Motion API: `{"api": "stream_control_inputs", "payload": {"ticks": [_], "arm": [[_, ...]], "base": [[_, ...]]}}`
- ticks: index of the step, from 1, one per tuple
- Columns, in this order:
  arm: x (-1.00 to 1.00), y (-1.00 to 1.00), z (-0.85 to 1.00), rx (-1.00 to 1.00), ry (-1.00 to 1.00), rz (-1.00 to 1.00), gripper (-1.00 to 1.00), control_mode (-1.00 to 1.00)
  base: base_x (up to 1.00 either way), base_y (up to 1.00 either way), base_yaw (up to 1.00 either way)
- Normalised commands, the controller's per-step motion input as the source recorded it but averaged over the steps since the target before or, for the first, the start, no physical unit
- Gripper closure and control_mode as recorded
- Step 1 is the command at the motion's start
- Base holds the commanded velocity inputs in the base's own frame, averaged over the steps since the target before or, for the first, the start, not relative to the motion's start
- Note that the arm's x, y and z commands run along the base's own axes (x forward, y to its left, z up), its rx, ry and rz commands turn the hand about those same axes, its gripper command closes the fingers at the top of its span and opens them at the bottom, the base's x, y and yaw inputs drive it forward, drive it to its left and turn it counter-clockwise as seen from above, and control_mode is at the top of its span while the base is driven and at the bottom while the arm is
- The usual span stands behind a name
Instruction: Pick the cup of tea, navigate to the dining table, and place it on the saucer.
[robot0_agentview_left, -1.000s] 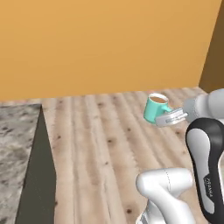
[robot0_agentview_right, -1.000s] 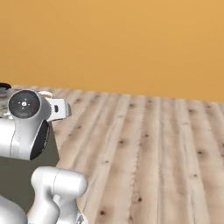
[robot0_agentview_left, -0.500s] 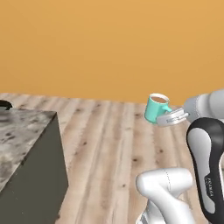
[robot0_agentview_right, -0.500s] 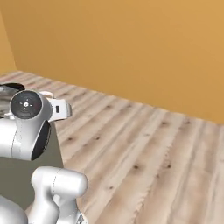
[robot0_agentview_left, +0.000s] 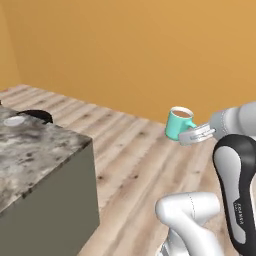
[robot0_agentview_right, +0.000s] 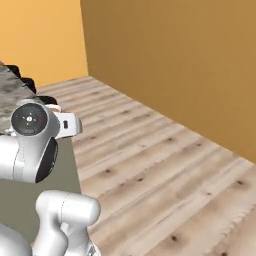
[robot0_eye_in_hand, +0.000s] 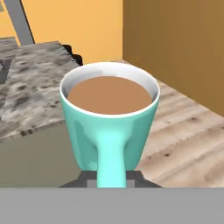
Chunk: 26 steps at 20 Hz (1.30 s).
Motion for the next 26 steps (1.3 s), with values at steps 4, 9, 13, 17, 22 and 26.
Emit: {"api": "stream_control_inputs", "payload": {"ticks": [4,9,13,17,22,26], "arm": [[0.00,0.00,0.00,0.00,0.00,0.00,1.00,1.00],[0.00,0.00,0.00,0.00,0.00,0.00,1.00,1.00],[0.00,0.00,0.00,0.00,0.00,0.00,1.00,1.00],[0.00,0.00,0.00,0.00,0.00,0.00,1.00,1.00],[0.00,0.00,0.00,0.00,0.00,0.00,1.00,1.00],[0.00,0.00,0.00,0.00,0.00,0.00,1.00,1.00]], "base": [[1.00,-0.72,0.59],[0.84,-0.92,0.46],[0.71,-0.92,0.57],[0.65,-0.71,0.60],[0.78,-0.70,0.61],[0.82,-0.69,0.58]]}}
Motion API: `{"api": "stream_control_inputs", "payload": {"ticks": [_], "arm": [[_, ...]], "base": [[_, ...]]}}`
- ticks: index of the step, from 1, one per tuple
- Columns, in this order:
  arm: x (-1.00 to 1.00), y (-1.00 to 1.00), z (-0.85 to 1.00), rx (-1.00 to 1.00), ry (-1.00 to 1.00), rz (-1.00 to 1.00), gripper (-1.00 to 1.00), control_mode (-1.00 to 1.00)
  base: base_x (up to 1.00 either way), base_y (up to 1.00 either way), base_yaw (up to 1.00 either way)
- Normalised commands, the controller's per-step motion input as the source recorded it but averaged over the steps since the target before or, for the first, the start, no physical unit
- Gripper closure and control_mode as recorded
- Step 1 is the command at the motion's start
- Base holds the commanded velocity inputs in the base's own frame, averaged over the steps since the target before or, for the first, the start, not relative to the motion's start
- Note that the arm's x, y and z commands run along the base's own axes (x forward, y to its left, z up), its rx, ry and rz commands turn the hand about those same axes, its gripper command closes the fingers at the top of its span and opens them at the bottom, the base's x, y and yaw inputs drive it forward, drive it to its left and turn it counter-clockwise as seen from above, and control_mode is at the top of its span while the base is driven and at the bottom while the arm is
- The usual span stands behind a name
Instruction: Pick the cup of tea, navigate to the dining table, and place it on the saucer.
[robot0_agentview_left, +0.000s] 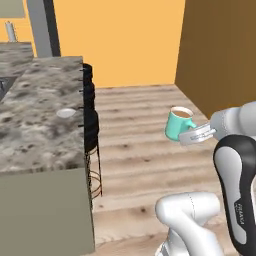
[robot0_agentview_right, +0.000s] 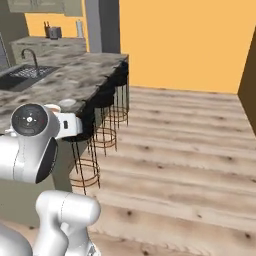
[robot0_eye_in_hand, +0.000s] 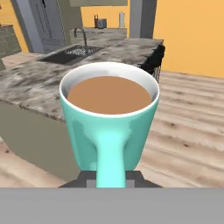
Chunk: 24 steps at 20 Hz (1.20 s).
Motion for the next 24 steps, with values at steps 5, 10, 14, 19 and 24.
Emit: {"api": "stream_control_inputs", "payload": {"ticks": [5,10,14,19,24], "arm": [[0.00,0.00,0.00,0.00,0.00,0.00,1.00,1.00],[0.00,0.00,0.00,0.00,0.00,0.00,1.00,1.00],[0.00,0.00,0.00,0.00,0.00,0.00,1.00,1.00],[0.00,0.00,0.00,0.00,0.00,0.00,1.00,1.00],[0.00,0.00,0.00,0.00,0.00,0.00,1.00,1.00]], "base": [[0.93,-0.75,0.57],[0.95,-0.74,0.58],[0.60,-0.56,0.57],[0.48,-0.58,0.56],[0.05,-0.97,0.32]]}}
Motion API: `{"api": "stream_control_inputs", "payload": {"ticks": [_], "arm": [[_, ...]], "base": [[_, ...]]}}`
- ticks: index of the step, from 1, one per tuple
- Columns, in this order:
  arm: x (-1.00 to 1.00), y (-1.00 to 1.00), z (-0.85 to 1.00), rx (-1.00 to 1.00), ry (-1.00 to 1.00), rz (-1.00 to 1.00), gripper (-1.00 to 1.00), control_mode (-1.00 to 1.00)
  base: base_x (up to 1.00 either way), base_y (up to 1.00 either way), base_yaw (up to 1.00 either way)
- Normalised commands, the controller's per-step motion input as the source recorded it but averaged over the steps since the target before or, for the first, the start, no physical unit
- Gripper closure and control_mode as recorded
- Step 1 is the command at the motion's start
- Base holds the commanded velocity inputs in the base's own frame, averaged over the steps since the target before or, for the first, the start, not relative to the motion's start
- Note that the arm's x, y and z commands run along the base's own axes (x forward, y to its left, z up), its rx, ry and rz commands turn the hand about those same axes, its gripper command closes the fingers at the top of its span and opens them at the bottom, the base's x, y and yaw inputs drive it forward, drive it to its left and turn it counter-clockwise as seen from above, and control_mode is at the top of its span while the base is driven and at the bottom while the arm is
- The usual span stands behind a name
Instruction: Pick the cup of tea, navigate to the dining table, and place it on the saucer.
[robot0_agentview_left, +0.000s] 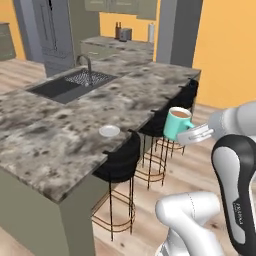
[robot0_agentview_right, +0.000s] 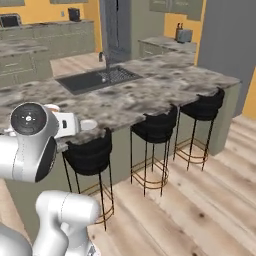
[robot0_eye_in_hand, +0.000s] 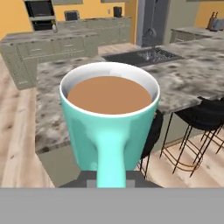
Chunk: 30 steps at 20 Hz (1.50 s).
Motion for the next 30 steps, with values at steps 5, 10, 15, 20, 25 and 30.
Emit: {"api": "stream_control_inputs", "payload": {"ticks": [5,10,15,20,25,30], "arm": [[0.00,0.00,0.00,0.00,0.00,0.00,1.00,1.00],[0.00,0.00,0.00,0.00,0.00,0.00,1.00,1.00],[0.00,0.00,0.00,0.00,0.00,0.00,1.00,1.00],[0.00,0.00,0.00,0.00,0.00,0.00,1.00,1.00],[0.00,0.00,0.00,0.00,0.00,0.00,1.00,1.00],[0.00,0.00,0.00,0.00,0.00,0.00,1.00,1.00]], "base": [[0.40,-0.97,0.37],[0.81,-0.70,0.58],[0.58,-0.60,0.58],[0.58,-0.19,0.55],[0.61,-0.08,0.23],[0.70,-0.08,0.01]]}}
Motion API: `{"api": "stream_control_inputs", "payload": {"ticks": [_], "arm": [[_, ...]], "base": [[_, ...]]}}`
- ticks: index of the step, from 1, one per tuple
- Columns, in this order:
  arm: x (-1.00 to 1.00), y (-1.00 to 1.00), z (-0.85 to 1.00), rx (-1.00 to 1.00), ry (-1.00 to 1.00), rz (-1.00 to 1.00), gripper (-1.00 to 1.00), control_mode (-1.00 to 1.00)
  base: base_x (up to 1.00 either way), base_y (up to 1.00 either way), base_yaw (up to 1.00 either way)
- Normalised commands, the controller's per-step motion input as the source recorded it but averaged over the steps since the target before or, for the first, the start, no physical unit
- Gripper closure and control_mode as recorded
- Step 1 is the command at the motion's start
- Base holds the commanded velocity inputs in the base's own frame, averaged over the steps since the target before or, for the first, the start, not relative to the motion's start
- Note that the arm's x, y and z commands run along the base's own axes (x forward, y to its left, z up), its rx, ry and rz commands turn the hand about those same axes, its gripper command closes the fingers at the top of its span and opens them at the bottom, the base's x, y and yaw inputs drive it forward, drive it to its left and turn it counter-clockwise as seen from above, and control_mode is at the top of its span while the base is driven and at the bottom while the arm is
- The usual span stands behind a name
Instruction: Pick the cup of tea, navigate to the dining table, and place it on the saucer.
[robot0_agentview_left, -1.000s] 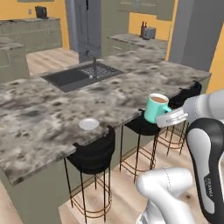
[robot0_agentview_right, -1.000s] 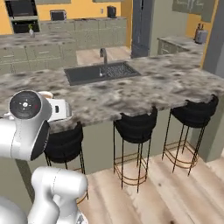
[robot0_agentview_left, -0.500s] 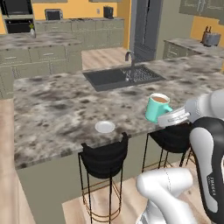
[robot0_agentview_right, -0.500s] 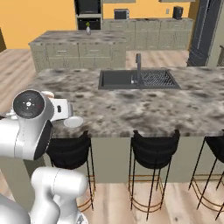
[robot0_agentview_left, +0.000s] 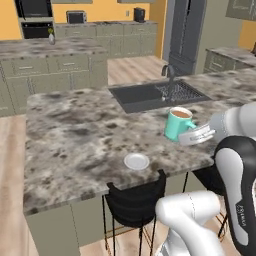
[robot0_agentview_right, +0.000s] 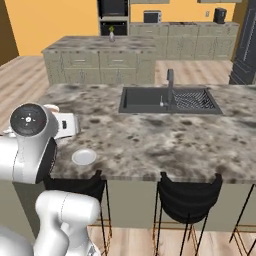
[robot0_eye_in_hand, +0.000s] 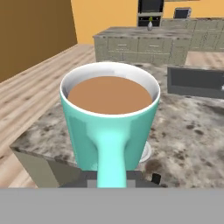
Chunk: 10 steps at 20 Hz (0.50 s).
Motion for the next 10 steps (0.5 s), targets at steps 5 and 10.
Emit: {"api": "stream_control_inputs", "payload": {"ticks": [5,10], "arm": [[0.00,0.00,0.00,0.00,0.00,0.00,1.00,1.00],[0.00,0.00,0.00,0.00,0.00,0.00,1.00,1.00]], "base": [[0.94,-0.15,0.05],[0.05,-0.01,0.00]]}}
